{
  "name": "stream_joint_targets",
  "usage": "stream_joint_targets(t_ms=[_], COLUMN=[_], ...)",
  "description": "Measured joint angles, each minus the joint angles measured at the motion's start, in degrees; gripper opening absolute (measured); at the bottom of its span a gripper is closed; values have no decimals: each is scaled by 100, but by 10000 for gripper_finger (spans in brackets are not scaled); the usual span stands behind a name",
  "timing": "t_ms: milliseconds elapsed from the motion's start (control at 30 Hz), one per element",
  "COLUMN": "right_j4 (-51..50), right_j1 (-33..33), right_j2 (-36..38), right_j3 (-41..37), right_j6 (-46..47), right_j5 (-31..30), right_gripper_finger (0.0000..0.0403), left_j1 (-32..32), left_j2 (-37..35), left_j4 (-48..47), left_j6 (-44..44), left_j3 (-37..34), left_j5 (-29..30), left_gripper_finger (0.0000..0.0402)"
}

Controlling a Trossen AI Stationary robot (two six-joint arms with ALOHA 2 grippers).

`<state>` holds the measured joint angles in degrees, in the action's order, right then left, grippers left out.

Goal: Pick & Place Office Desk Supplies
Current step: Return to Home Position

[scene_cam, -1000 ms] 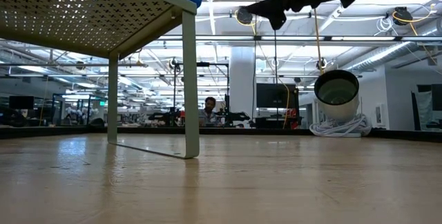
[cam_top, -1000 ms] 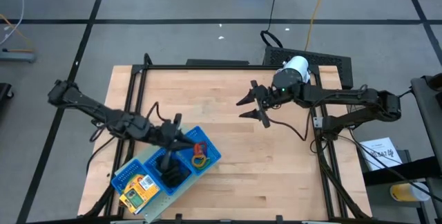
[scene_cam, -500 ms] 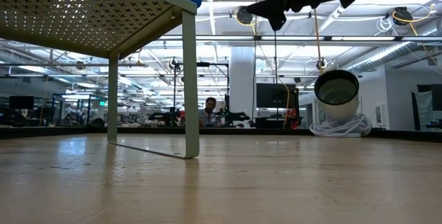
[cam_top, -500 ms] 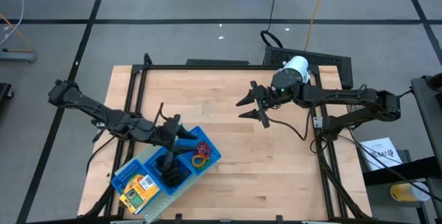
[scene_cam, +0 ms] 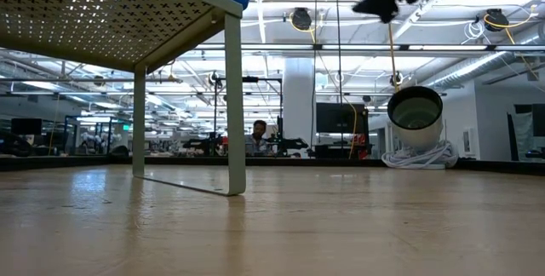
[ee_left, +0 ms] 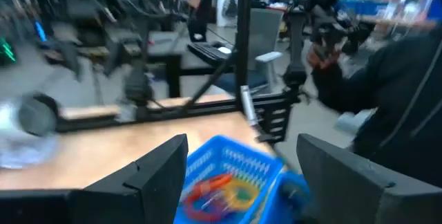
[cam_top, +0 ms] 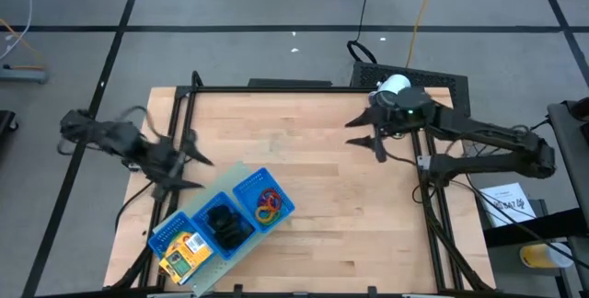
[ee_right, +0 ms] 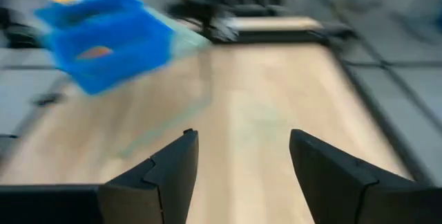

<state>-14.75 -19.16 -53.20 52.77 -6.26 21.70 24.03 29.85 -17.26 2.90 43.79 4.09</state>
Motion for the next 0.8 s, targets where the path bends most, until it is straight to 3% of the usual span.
stream_joint_targets(t_ms=[100,200,267,333,467,600,800], right_j4=[-498,-505,-500,-468,117,649,725], right_j1=[-72,-108,-111,-104,-108,-115,-226], right_j2=[468,893,1175,1458,2004,2522,3056], right_j3=[-163,-607,-935,-1246,-1820,-2336,-2757], right_j6=[33,365,445,253,155,168,278], right_j5=[-912,-1780,-2009,-1872,-1129,-1102,-1111], right_gripper_finger=[221,220,218,216,216,220,218], left_j1=[0,0,0,-4,0,-13,-359], left_j2=[-788,-1352,-1615,-1870,-2346,-2923,-2946], left_j4=[-661,-550,-36,466,1515,1843,2206], left_j6=[-415,-569,-690,-790,-816,-825,-744], left_j3=[-132,-656,-1173,-1783,-2840,-3445,-3748], left_j5=[302,876,1366,1673,1710,1874,3479], left_gripper_finger=[282,278,276,276,280,282,275])
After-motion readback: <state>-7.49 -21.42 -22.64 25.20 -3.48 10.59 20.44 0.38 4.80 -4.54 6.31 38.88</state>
